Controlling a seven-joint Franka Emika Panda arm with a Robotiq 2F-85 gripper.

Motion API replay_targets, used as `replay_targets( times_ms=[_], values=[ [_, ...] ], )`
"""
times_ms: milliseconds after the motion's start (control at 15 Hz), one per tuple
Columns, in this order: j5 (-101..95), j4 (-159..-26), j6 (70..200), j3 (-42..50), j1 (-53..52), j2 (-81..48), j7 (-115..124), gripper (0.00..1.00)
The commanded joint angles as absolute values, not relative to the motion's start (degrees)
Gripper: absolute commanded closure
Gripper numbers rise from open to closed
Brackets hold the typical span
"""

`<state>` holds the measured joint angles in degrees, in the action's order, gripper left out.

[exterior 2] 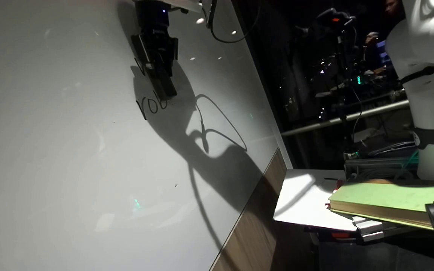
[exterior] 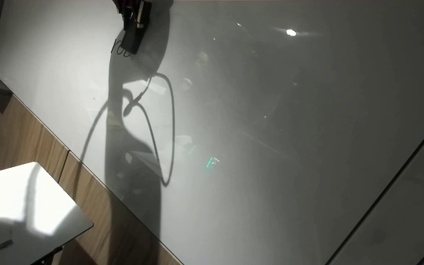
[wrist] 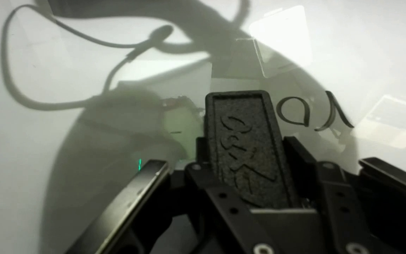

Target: Use the duster to erase the markings on the board

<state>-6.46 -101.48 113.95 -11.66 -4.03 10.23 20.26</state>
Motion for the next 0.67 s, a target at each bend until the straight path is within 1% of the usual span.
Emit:
replay_targets(
  times_ms=[0, 267, 600],
  values=[
    [-10.0, -90.4, 114.8, -13.4, -5.5, 3.7, 23.2, 0.71],
    [-12.9, -87.8, 113.5, -15.7, -8.0, 1.4, 26.5, 0.71],
    [-15.7, -90.3, 115.0, -16.1, -10.1, -0.5, 28.7, 0.71]
  ],
)
